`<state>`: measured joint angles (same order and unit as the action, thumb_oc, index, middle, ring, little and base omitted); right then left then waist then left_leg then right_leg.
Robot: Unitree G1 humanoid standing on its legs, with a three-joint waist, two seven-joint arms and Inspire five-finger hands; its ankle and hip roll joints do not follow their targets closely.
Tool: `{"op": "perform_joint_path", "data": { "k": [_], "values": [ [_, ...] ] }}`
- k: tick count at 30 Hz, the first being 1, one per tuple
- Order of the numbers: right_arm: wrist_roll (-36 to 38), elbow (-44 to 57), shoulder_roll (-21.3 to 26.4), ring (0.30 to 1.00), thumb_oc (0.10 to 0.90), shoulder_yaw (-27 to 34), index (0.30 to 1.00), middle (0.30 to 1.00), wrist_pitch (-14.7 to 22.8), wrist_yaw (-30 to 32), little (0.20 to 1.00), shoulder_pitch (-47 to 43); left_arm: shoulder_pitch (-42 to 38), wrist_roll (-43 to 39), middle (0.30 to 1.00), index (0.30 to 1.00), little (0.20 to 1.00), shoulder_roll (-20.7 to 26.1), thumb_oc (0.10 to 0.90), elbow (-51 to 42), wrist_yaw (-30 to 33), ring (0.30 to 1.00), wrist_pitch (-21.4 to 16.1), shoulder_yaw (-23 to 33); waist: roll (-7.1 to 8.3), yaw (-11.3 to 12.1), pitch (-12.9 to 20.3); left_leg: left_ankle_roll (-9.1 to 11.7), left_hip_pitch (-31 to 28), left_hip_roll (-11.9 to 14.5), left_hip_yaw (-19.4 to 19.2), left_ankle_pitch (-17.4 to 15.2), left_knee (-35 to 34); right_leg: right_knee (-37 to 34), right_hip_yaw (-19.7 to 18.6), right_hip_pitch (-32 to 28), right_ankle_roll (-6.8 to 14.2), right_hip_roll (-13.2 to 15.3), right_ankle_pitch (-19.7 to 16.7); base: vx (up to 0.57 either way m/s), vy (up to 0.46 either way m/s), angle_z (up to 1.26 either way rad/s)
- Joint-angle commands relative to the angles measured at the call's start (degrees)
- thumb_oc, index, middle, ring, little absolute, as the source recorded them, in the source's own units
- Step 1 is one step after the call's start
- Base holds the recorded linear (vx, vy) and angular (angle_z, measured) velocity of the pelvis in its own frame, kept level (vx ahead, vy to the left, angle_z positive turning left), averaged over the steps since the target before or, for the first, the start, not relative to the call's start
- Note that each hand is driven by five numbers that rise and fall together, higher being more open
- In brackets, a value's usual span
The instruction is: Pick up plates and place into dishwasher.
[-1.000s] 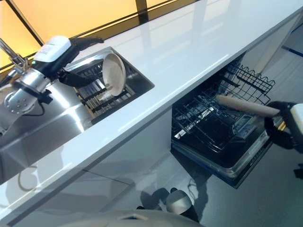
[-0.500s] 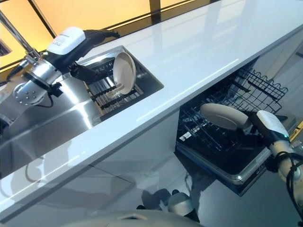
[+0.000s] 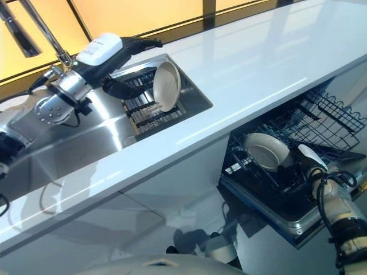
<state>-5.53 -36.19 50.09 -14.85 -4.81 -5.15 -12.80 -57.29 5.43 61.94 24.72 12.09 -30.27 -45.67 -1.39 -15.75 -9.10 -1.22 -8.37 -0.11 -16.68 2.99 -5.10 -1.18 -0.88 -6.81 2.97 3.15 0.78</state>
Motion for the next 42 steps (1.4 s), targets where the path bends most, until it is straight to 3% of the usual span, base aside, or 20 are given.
{"op": "perform_joint_path", "data": {
  "k": [1,2,5,9,10,11,12,25,30,42],
  "values": [
    [2.2,-0.4,3.5,0.3,0.1,1.8,0.3,0.3,-0.3,0.7,0.2,-7.5,-10.1,-6.9,0.9,0.9,0.9,-1.4,0.8,1.5,4.9,0.9,0.6,1.8,-1.34,1.5,3.5,0.0,-1.8,-1.1,-0.2,-6.0,1.7,1.7,2.2,3.7,3.1,-4.4,-1.8,0.0,-0.019,0.06],
    [2.5,-4.5,1.7,0.3,0.1,-0.5,0.3,0.3,-2.4,-0.7,0.2,-10.6,-11.6,-7.5,0.9,0.9,0.9,-2.5,0.8,0.6,4.9,0.9,1.1,0.2,-1.39,2.1,3.5,0.1,-1.9,-1.0,-0.1,-6.0,1.8,1.5,2.3,3.5,3.0,-4.4,-1.8,0.0,-0.02,0.04],
    [2.5,-9.4,-0.5,0.3,0.1,-2.6,0.3,0.3,-3.8,-2.6,0.2,-13.9,-12.9,-7.8,0.9,0.9,0.9,-4.2,0.8,0.3,4.5,0.9,1.3,-1.0,-1.43,2.6,3.5,0.1,-2.0,-0.9,-0.1,-6.1,1.8,1.5,2.3,3.5,2.9,-4.4,-1.8,0.0,-0.014,0.09],
    [2.7,-12.2,-2.0,0.3,0.1,-4.5,0.3,0.3,-3.3,-3.5,0.2,-16.1,-13.8,-8.5,0.9,0.9,0.9,-5.3,0.8,0.0,3.3,0.9,2.0,-2.3,-1.43,2.9,3.6,0.1,-2.1,-0.8,0.0,-6.1,1.8,1.2,2.3,3.1,2.7,-4.4,-2.0,0.01,-0.004,0.04],
    [2.9,-12.2,-2.2,0.331,0.136,-4.9,0.331,0.331,-3.3,-3.1,0.236,-16.5,-13.7,-8.7,0.9,0.9,0.9,-5.6,0.8,0.0,3.0,0.9,2.0,-2.4,-1.43,2.9,3.6,0.2,-2.1,-0.7,-0.1,-6.1,1.8,1.1,2.3,3.1,2.7,-4.4,-1.9,0.0,-0.003,0.1],
    [3.0,-11.9,-2.3,0.669,0.531,-5.0,0.669,0.669,-3.5,-2.7,0.631,-16.6,-13.7,-9.0,0.9,0.9,0.9,-5.7,0.8,-0.2,2.3,0.9,2.3,-2.5,-1.44,2.9,3.6,0.2,-2.1,-0.7,-0.1,-6.1,1.8,1.2,2.3,3.1,2.7,-4.4,-1.9,-0.01,-0.006,0.1],
    [3.0,-10.5,-2.3,0.9,0.8,-4.9,0.9,0.9,-3.6,-1.7,0.9,-16.4,-13.7,-9.1,0.9,0.9,0.9,-5.7,0.8,-0.5,1.0,0.9,3.0,-2.5,-1.48,2.8,3.5,0.2,-2.2,-0.6,-0.3,-6.0,1.6,1.2,2.2,3.2,2.7,-4.4,-2.0,-0.01,-0.006,0.06],
    [5.4,3.4,3.6,0.9,0.8,2.3,0.9,0.9,-3.2,-0.8,0.9,-7.6,-12.2,-8.4,0.9,0.9,0.9,-3.2,0.8,-0.1,-0.1,0.9,3.1,-0.1,-1.08,0.3,2.8,0.2,-2.0,-0.7,-1.3,-6.0,1.4,1.4,1.4,4.1,2.9,-4.5,-2.2,-0.01,0.001,0.0],
    [5.4,14.1,7.0,0.9,0.8,11.2,0.9,0.9,-1.1,-0.7,0.9,-0.2,-10.5,-7.8,0.9,0.9,0.9,-0.8,0.8,1.1,-1.4,0.9,1.5,1.6,-0.94,-1.7,2.7,0.2,-2.2,-0.8,-2.1,-5.8,0.8,1.5,0.7,4.5,3.1,-4.8,-2.4,-0.01,0.002,-0.01],
    [3.6,26.7,10.5,0.9,0.8,30.7,0.9,0.9,3.7,4.7,0.9,15.7,-7.0,-7.1,0.9,0.9,0.9,3.3,0.8,4.7,-2.3,0.9,-0.6,5.7,-1.52,-5.1,2.8,0.0,-2.3,-0.9,-3.8,-5.9,0.4,1.6,-0.5,5.2,3.6,-5.2,-2.5,0.0,0.005,-0.08]
  ]
}}
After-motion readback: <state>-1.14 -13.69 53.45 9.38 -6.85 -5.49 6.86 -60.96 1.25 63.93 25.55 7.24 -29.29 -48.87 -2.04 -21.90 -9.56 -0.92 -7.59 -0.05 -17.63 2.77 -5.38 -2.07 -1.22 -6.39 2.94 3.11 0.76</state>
